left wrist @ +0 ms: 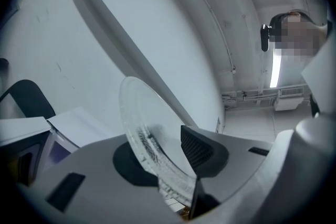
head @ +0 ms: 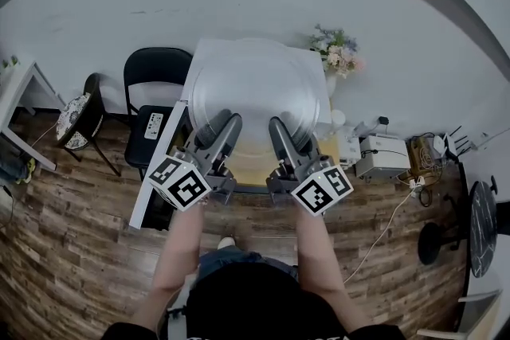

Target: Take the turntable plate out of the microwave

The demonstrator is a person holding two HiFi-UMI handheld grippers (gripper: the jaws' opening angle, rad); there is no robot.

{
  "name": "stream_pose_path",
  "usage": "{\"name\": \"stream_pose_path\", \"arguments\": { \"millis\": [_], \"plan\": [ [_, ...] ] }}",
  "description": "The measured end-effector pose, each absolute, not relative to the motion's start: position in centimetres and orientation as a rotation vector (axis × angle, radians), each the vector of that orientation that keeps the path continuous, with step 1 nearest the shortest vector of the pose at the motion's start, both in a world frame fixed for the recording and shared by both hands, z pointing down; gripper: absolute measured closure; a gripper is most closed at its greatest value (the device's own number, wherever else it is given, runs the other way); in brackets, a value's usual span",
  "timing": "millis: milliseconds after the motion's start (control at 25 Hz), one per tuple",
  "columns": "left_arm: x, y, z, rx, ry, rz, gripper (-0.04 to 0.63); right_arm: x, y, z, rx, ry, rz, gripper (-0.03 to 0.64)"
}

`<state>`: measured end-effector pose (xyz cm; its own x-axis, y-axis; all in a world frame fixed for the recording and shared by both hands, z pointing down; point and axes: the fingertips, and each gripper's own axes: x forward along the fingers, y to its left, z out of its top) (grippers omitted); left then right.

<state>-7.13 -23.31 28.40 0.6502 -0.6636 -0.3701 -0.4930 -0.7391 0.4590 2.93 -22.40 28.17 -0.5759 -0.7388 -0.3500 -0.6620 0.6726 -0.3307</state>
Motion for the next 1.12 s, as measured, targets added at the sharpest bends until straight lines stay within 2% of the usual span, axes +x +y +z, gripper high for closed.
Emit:
{"name": "stream_pose_path", "arguments": {
  "millis": [1120],
  "plan": [
    [-3.2, -24.0, 21.3, 2.793, -0.929, -0.893, 0.466, 6.8, -23.3, 21.4, -1.011, 2.38, 0.055, 0.456]
  ]
}}
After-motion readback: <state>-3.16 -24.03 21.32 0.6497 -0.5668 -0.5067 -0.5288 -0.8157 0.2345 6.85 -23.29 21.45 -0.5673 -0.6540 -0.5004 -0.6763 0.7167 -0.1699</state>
